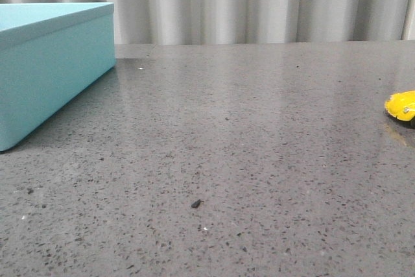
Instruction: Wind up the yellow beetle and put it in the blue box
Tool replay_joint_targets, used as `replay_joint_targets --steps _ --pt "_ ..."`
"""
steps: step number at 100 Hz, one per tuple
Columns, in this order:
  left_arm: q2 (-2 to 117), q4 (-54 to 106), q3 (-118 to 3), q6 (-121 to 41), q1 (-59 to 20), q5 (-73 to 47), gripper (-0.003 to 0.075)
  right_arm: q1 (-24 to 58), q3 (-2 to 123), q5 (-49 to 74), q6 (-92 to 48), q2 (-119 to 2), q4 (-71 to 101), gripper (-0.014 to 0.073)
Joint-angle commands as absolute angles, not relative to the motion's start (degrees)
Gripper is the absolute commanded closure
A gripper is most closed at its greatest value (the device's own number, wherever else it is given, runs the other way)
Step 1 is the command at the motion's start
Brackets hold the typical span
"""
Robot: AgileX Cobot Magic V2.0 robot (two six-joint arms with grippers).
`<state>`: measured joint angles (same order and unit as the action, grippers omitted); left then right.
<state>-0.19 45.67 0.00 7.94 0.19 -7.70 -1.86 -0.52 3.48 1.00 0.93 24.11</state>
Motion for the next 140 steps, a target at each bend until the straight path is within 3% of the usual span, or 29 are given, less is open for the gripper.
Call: replay_joint_targets --steps 1,22,42,56,74,115,140 --pt "-2.07 45.74 1.37 7.84 -0.05 -4.68 0.0741 -1.96 -1.95 0.0 0.98 1.75 24.71 0.0645" --pt "-2.07 43.94 -0.57 7.74 -0.05 -5.36 0.0741 -1.96 2.17 3.52 0.39 1.65 34.38 0.0646" --pt "0.95 27.33 -11.0 7.74 -0.05 -13.55 0.0741 -1.96 12.1 13.3 -6.91 -2.72 33.81 0.0645" --pt "8.82 13.67 -22.7 4.85 -0.05 -22.6 0.0741 -1.96 22.25 22.15 -16.34 -12.25 33.69 0.0645" --pt "16.31 11.27 -31.91 -0.72 -3.38 -24.65 0.0741 0.97 33.74 27.84 -19.27 -24.54 33.16 0.0645" --pt "21.51 10.39 -32.88 -5.54 -11.71 -27.05 0.0741 1.45 60.41 64.25 -17.75 -57.17 21.52 0.0645" --pt "21.51 9.78 -32.88 -5.54 -12.9 -27.05 0.0741 1.93 68.81 66.75 -17.04 -68.78 14.07 0.0645"
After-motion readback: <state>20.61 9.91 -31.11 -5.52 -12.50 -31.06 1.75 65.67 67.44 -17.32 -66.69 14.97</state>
